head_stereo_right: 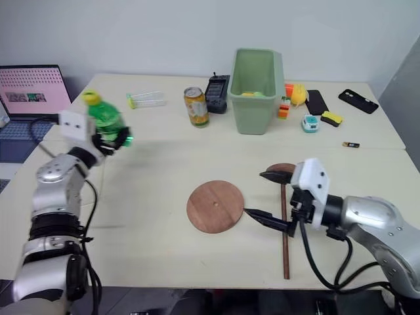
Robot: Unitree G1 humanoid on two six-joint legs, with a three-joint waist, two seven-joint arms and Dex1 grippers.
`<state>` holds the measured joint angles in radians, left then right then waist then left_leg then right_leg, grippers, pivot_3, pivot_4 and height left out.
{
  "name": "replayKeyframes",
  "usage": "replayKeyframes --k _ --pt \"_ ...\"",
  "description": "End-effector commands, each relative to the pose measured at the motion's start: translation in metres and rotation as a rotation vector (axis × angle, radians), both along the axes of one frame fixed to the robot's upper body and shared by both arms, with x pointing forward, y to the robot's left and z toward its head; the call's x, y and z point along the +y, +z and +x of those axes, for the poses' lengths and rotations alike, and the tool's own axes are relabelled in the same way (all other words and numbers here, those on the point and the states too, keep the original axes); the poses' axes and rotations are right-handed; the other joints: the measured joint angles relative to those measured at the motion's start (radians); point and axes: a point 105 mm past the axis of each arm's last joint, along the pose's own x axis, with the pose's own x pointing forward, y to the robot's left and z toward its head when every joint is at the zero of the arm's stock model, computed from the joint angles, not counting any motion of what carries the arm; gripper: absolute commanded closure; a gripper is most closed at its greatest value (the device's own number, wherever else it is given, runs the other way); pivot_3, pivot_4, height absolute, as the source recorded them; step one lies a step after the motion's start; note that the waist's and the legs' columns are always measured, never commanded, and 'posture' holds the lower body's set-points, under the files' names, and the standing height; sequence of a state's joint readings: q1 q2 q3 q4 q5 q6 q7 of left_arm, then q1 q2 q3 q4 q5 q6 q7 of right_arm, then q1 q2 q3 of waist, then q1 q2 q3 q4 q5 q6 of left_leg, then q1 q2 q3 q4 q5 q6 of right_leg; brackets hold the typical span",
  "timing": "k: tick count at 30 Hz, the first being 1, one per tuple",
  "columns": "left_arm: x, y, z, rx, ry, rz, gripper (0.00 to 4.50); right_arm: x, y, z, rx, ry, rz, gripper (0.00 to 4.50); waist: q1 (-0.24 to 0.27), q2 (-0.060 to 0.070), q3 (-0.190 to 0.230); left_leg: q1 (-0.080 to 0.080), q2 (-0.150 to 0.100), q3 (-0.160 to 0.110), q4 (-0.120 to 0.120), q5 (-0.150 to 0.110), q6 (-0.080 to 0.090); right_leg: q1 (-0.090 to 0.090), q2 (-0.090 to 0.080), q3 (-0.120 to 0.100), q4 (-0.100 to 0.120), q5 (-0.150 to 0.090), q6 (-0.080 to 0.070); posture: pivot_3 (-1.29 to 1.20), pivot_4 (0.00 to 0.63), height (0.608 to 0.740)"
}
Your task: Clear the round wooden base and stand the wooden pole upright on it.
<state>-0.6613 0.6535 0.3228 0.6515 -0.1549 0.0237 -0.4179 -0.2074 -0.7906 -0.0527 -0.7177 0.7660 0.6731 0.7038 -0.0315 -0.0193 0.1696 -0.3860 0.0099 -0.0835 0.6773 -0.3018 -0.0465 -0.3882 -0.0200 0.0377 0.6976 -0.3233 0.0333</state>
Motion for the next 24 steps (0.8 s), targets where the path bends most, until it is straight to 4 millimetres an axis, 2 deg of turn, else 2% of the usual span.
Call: replayKeyframes --k 1,5,6,9,15,20,24 --pt "0.049 0.029 -0.020 -0.125 0.232 0.033 1.32 0.009 0.005 0.000 -0.031 0.043 0.003 0.00 0.003 -0.002 0.000 -0.001 0.000 0.000 0.000 0.000 0.000 0.000 -0.001 0.000 0.000 0.000 0.000 0.00 0.150 0.740" --pt "0.079 0.011 -0.036 -0.089 0.359 -0.042 1.32 0.012 0.005 0.002 -0.035 0.064 0.005 0.00 0.012 -0.005 -0.001 -0.003 -0.002 -0.001 0.001 0.000 0.000 -0.001 -0.002 -0.001 0.000 0.000 0.000 0.00 0.150 0.740" --pt "0.081 0.007 -0.037 -0.084 0.363 -0.052 1.32 0.013 0.005 0.002 -0.036 0.071 0.005 0.00 0.014 -0.006 -0.002 -0.003 -0.002 -0.002 0.002 0.000 0.000 0.000 -0.003 -0.001 0.000 0.000 0.001 0.00 0.150 0.740" --pt "0.072 -0.009 -0.031 -0.043 0.306 -0.136 1.32 0.016 0.008 -0.001 -0.038 0.104 0.006 0.00 0.019 -0.006 -0.002 -0.004 -0.002 -0.002 0.002 0.000 0.000 0.000 -0.003 -0.001 0.000 0.001 0.001 0.00 0.150 0.740" --pt "0.070 -0.021 -0.027 -0.007 0.298 -0.192 1.32 0.018 0.011 -0.007 -0.027 0.158 -0.007 0.00 0.017 -0.009 -0.002 -0.004 -0.002 -0.002 0.002 0.000 0.000 -0.001 -0.002 -0.003 0.000 0.001 0.001 0.00 0.150 0.740" --pt "0.054 -0.019 -0.019 -0.015 0.219 -0.229 1.32 0.016 0.009 -0.009 -0.023 0.155 -0.024 0.00 0.016 -0.009 -0.002 -0.004 -0.002 -0.002 0.002 0.000 0.001 -0.001 -0.002 -0.003 0.000 0.001 0.001 0.00 0.150 0.740" --pt "0.051 -0.023 -0.018 0.001 0.199 -0.239 1.32 0.016 0.008 -0.010 -0.021 0.156 -0.025 0.00 0.016 -0.009 -0.002 -0.004 -0.002 -0.002 0.002 0.000 0.000 -0.001 -0.002 -0.003 0.001 0.001 0.001 0.00 0.150 0.740"
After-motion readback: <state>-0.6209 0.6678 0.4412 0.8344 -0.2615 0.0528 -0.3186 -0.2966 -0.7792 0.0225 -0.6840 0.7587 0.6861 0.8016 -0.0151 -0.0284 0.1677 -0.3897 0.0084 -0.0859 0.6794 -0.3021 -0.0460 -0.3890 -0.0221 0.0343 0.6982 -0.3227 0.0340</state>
